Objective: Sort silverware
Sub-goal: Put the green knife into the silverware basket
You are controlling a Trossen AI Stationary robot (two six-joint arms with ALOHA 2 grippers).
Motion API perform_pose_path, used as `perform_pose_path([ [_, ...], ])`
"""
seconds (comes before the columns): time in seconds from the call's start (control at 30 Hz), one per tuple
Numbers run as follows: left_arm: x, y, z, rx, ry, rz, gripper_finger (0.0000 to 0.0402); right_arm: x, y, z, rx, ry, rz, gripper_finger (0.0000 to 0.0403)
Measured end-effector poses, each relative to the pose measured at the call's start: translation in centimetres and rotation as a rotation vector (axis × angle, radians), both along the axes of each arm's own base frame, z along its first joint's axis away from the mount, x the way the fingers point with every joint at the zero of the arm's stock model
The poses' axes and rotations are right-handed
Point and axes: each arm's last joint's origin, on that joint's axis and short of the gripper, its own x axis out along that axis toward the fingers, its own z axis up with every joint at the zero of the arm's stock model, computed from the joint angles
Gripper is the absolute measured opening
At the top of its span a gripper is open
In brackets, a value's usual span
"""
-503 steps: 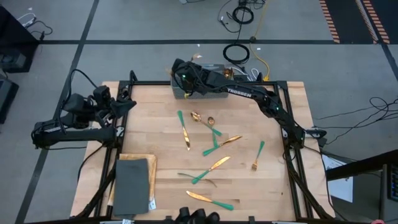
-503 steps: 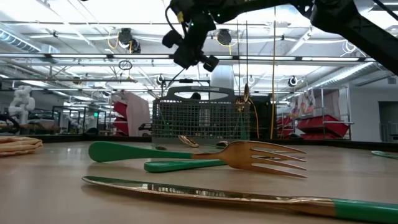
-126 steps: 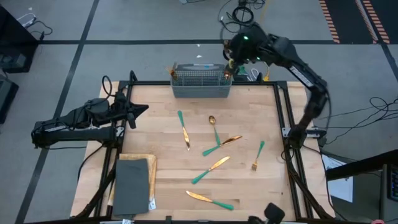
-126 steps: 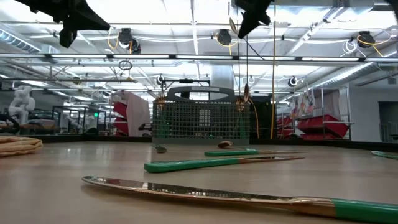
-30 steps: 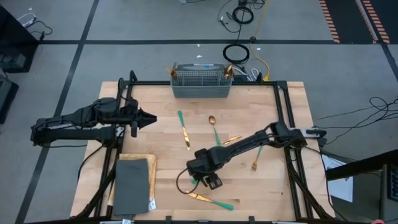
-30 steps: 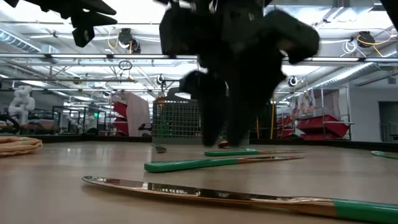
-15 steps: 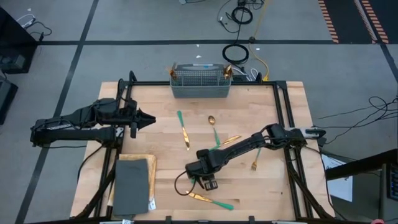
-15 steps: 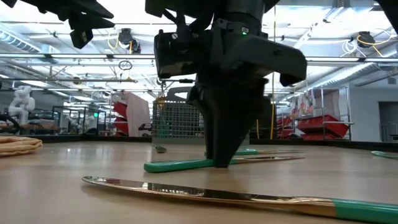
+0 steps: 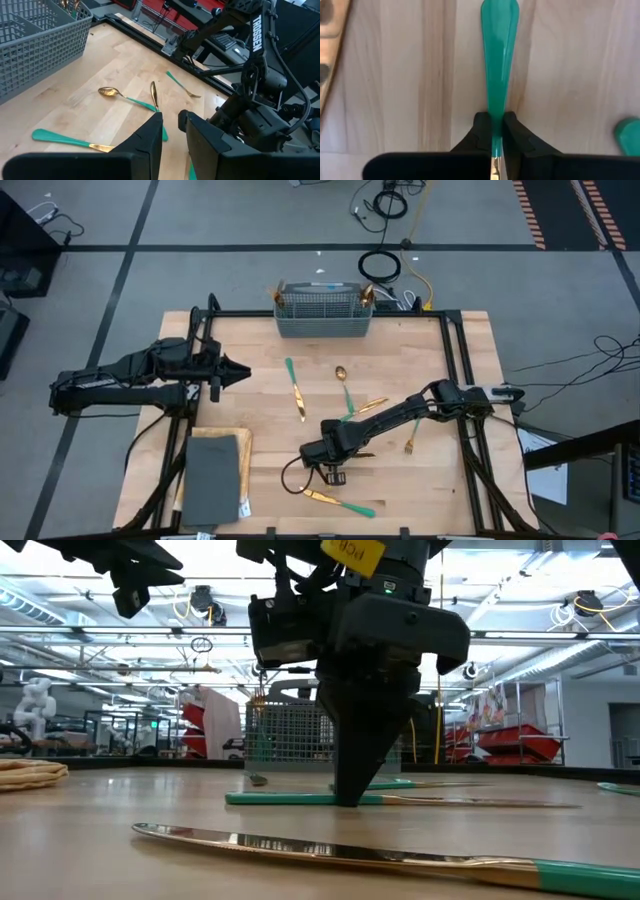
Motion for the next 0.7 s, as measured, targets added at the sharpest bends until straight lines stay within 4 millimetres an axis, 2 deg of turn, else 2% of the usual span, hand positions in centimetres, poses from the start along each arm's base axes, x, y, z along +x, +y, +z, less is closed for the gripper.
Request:
perform_pose_path([
  [0.3, 0.0, 0.0, 0.0, 0.0, 0.0, 0.0, 0.009, 0.0, -1.3, 4.3, -0.033, -0.136, -0.144, 0.0],
  [0.47, 0.0, 0.0, 0.0, 0.0, 0.0, 0.0, 0.009, 0.3, -1.4, 5.8, -0.042, -0.23, -0.188, 0.0],
  [0.7, 0.0, 0.0, 0.0, -0.001, 0.0, -0.001, 0.009, 1.1, -3.6, 9.2, -0.087, -0.426, -0.276, 0.0],
])
